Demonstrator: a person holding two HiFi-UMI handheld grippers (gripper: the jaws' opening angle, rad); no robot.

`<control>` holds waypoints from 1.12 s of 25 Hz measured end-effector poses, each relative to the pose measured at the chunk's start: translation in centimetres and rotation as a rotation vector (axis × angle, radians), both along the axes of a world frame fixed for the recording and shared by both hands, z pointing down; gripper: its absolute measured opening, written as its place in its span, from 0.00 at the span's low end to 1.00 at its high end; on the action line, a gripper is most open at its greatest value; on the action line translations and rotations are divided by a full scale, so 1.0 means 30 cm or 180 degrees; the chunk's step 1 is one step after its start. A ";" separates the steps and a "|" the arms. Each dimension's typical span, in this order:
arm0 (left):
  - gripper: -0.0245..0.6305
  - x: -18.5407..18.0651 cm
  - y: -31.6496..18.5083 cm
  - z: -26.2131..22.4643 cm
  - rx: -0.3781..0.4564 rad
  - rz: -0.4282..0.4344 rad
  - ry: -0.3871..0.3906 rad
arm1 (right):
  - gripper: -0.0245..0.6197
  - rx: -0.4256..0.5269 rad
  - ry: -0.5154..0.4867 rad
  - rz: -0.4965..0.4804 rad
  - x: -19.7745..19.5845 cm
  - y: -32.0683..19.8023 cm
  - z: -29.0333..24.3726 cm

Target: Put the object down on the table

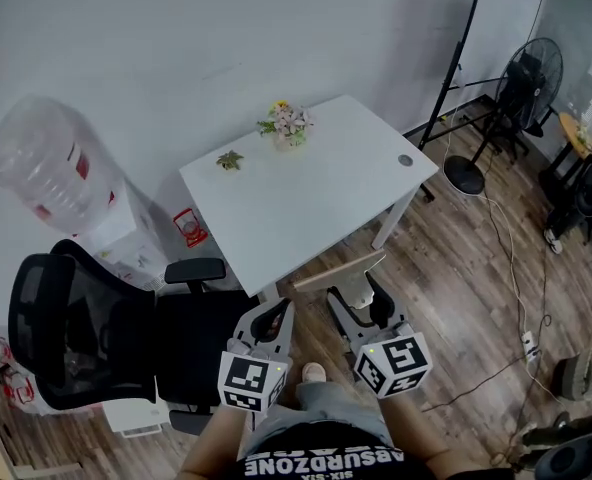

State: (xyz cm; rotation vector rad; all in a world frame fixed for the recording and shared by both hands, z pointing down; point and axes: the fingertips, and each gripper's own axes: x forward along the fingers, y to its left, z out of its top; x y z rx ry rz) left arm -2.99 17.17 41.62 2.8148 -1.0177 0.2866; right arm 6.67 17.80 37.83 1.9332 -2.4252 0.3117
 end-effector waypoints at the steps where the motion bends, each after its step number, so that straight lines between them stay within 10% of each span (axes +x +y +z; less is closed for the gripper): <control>1: 0.04 0.009 -0.014 0.002 0.0002 -0.0026 -0.0002 | 0.48 0.0005 -0.0002 -0.0022 0.010 -0.016 -0.001; 28: 0.04 0.012 -0.249 0.086 -0.0159 -0.0362 -0.0112 | 0.48 -0.0162 0.0067 -0.0268 0.060 -0.295 0.089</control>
